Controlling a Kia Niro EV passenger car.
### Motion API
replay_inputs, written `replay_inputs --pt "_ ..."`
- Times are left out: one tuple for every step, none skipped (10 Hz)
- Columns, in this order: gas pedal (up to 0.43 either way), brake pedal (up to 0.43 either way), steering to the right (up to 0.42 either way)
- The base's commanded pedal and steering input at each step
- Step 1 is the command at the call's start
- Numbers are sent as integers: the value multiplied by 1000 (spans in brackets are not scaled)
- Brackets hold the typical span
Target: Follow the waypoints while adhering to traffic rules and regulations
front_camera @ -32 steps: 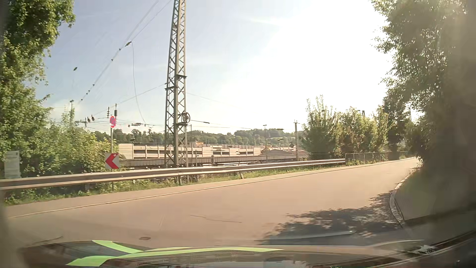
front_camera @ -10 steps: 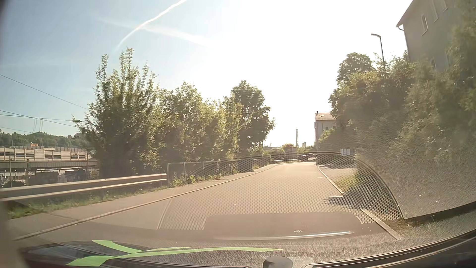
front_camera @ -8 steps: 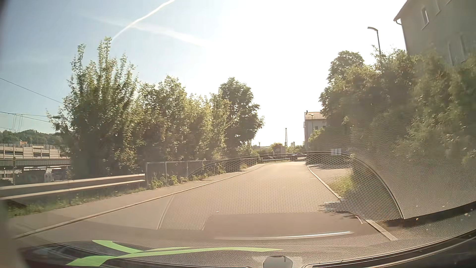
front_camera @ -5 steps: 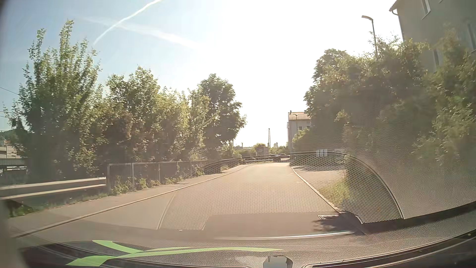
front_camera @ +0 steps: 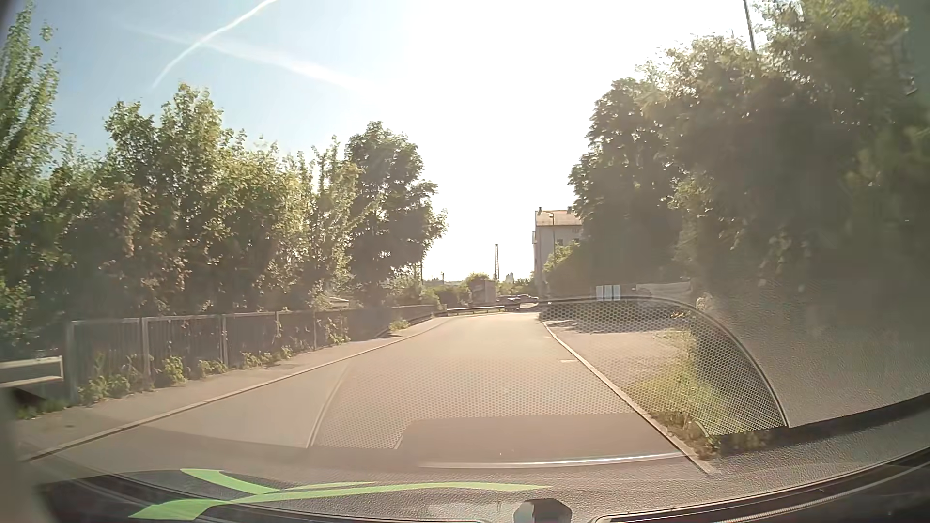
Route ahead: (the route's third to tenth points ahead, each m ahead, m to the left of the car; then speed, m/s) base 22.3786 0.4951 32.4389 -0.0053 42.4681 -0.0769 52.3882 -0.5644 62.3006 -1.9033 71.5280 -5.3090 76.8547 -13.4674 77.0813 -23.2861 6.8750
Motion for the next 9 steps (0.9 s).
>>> replay_inputs --pt "189 0 16" --pt "189 0 16" --pt "189 0 16" --pt "189 0 16" --pt "189 0 16" --pt "189 0 16" --pt "189 0 15" --pt "189 0 16" --pt "189 0 15"
